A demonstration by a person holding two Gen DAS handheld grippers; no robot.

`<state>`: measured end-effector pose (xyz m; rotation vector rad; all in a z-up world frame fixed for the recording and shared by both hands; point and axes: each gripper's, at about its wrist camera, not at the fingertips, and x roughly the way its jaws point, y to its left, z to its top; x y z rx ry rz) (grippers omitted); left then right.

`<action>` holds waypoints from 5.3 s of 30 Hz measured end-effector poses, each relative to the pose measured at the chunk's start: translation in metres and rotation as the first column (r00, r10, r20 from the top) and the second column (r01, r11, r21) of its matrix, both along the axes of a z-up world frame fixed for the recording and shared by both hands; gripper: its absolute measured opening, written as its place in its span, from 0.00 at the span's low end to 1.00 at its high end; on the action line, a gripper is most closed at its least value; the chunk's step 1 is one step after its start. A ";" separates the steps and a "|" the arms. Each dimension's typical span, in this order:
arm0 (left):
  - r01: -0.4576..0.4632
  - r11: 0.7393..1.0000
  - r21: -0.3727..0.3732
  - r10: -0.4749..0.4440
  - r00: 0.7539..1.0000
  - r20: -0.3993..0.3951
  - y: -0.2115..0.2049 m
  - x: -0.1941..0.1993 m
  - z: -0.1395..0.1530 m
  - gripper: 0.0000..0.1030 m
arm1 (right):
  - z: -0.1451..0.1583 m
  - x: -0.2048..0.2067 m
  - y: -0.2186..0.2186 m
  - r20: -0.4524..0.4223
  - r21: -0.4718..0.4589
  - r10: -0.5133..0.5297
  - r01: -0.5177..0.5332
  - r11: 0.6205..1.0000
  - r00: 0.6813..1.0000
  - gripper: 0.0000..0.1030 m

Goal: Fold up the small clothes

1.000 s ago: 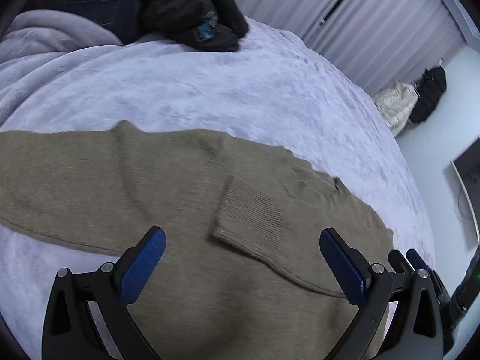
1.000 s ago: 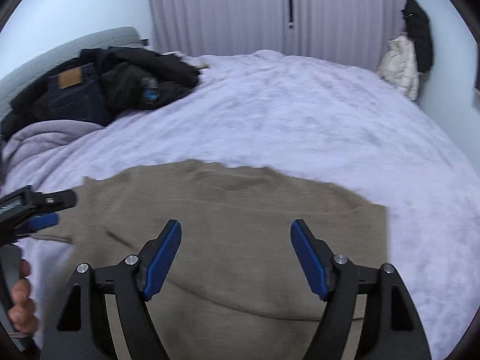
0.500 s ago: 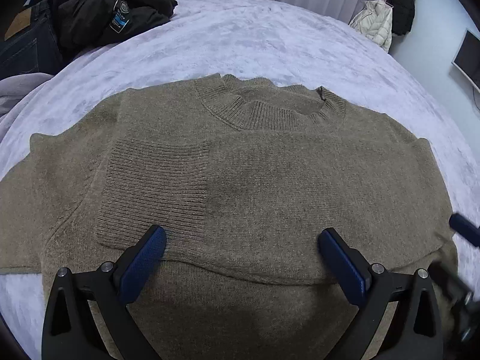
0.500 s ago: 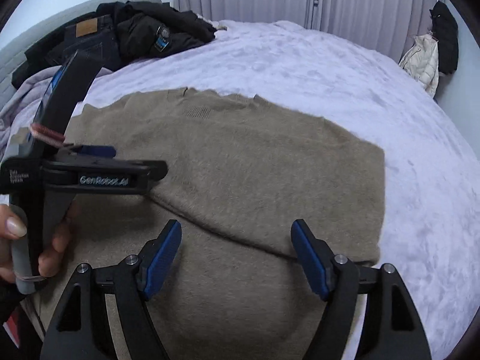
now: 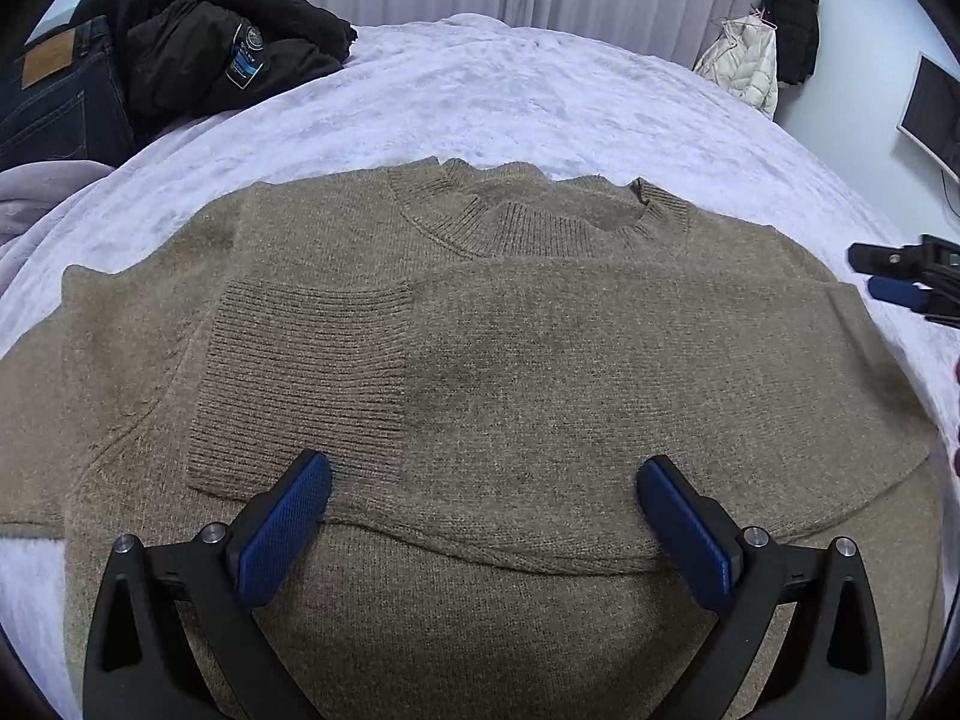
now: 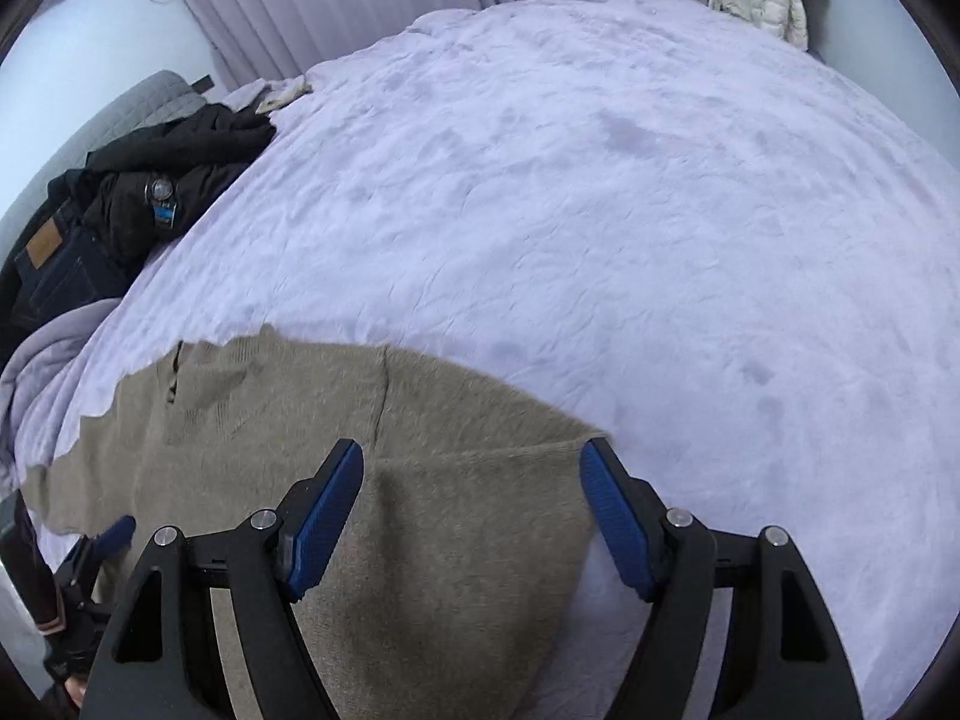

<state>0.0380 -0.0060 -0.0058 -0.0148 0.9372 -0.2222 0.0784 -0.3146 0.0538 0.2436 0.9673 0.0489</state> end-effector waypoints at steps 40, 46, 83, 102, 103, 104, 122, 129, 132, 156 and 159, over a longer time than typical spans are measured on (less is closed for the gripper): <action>-0.239 0.966 -0.099 0.227 0.967 -0.117 0.090 0.003 0.034 1.00 | -0.029 -0.026 0.202 -0.051 -0.475 -0.074 0.041 0.879 0.996 0.81; -0.308 0.924 -0.227 0.286 0.950 -0.126 0.119 -0.018 0.044 1.00 | -0.009 -0.044 0.221 -0.039 -0.377 0.080 -0.089 0.922 0.996 0.81; -0.140 0.990 -0.005 0.139 0.984 -0.107 0.070 -0.008 0.035 1.00 | 0.006 -0.095 0.096 0.012 -0.338 -0.150 0.146 0.930 0.989 0.85; -0.113 0.991 0.068 0.115 0.993 -0.016 0.148 -0.129 0.033 1.00 | -0.019 -0.209 0.140 -0.098 -0.276 0.240 -0.258 0.926 0.966 0.87; -0.146 0.989 0.038 0.146 0.989 -0.013 0.164 -0.123 0.036 1.00 | -0.014 -0.203 0.138 -0.107 -0.280 0.229 -0.250 0.927 0.968 0.87; -0.195 0.981 -0.004 0.195 0.981 -0.019 0.185 -0.114 0.038 1.00 | -0.008 -0.200 0.140 -0.100 -0.283 0.216 -0.236 0.930 0.971 0.87; -0.699 0.538 -0.472 0.700 0.682 -0.211 0.471 -0.034 -0.015 0.99 | -0.038 -0.119 0.196 -0.009 -0.290 0.172 -0.167 0.942 0.985 0.93; -0.649 0.607 -0.459 0.669 0.729 -0.147 0.470 -0.035 0.005 0.17 | 0.001 -0.111 0.229 0.013 -0.234 0.211 -0.202 0.951 0.977 0.93; -0.656 0.572 -0.492 0.697 0.705 -0.130 0.482 -0.057 0.010 0.17 | 0.018 -0.089 0.270 0.040 -0.243 0.265 -0.248 0.938 0.963 0.93; -0.604 0.547 -0.580 0.629 0.753 -0.193 0.516 -0.041 -0.021 0.05 | -0.033 -0.015 0.452 -0.049 -0.380 0.363 -0.354 0.855 0.930 0.93; -0.582 0.537 -0.610 0.632 0.757 -0.166 0.521 -0.051 -0.017 0.04 | -0.020 -0.013 0.447 -0.022 -0.372 0.360 -0.342 0.863 0.933 0.93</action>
